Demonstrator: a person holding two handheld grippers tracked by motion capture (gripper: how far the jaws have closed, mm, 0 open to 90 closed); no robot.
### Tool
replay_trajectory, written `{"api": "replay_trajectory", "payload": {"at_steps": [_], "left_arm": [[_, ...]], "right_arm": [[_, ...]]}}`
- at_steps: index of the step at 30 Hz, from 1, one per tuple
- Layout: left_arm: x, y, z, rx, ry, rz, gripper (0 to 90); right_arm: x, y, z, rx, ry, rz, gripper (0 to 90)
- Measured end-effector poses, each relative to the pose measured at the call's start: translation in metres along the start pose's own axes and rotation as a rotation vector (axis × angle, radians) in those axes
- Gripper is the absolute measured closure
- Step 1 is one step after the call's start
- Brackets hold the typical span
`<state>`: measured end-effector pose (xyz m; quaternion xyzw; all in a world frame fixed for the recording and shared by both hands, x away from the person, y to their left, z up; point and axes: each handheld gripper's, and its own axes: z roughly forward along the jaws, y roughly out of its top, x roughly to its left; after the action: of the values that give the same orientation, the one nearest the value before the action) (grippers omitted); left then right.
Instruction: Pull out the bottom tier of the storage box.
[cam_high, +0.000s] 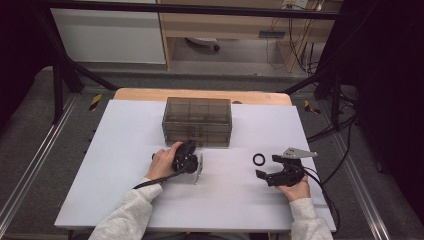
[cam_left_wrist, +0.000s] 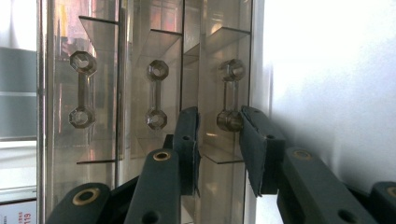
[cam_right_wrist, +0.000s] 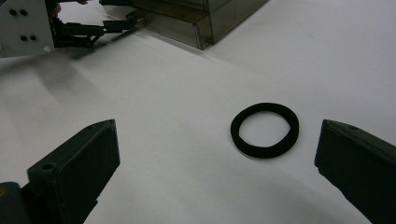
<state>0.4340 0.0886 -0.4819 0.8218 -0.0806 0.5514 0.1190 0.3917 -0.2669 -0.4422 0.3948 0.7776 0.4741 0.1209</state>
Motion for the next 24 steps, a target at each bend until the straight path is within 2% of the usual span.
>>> {"api": "replay_trajectory", "payload": {"at_steps": [24], "left_arm": [[-0.0024, 0.0017, -0.0064, -0.006, -0.004, 0.001, 68.3]], "right_arm": [[-0.0002, -0.0001, 0.0003, 0.002, 0.000, -0.002, 0.4]]}}
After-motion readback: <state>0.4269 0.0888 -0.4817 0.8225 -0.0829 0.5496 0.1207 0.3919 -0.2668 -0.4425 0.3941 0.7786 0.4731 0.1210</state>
